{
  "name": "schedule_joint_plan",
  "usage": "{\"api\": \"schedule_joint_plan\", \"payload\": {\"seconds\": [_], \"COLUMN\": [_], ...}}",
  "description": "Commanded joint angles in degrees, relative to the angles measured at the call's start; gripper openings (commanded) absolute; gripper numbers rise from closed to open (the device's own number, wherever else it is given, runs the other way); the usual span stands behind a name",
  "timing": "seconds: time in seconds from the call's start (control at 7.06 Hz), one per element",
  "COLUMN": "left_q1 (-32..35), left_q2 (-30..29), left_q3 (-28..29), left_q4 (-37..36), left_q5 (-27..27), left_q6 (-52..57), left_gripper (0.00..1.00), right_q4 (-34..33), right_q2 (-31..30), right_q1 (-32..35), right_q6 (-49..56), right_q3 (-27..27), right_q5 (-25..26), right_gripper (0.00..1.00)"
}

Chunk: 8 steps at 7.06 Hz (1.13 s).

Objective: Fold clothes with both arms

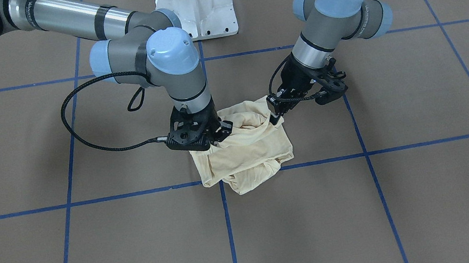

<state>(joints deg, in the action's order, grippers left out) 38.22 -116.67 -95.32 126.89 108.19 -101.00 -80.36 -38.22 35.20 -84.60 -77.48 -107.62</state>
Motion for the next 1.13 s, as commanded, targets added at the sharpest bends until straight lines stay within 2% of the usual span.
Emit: {"api": "schedule_joint_plan", "payload": {"seconds": [0.0, 0.28, 0.57, 0.99], "left_q1": [0.54, 0.54, 0.71, 1.15], "left_q2": [-0.31, -0.31, -0.92, -1.01], "left_q3": [0.49, 1.01, 3.11, 4.09], "left_q4": [0.11, 0.20, 0.38, 0.46], "left_q5": [0.00, 0.00, 0.00, -0.09], "left_q6": [-0.07, -0.34, -0.16, -0.07], "left_gripper": [0.00, 0.00, 0.00, 0.00], "right_q4": [0.20, 0.29, 4.22, 4.51], "right_q2": [1.84, 1.93, 1.93, 2.01], "right_q1": [0.66, 0.66, 0.66, 0.84], "right_q6": [0.40, 0.49, 0.49, 0.49], "right_q3": [2.85, 4.35, 7.14, 7.34], "right_q5": [0.04, 0.04, 0.13, 0.04], "right_gripper": [0.00, 0.00, 0.00, 0.00]}}
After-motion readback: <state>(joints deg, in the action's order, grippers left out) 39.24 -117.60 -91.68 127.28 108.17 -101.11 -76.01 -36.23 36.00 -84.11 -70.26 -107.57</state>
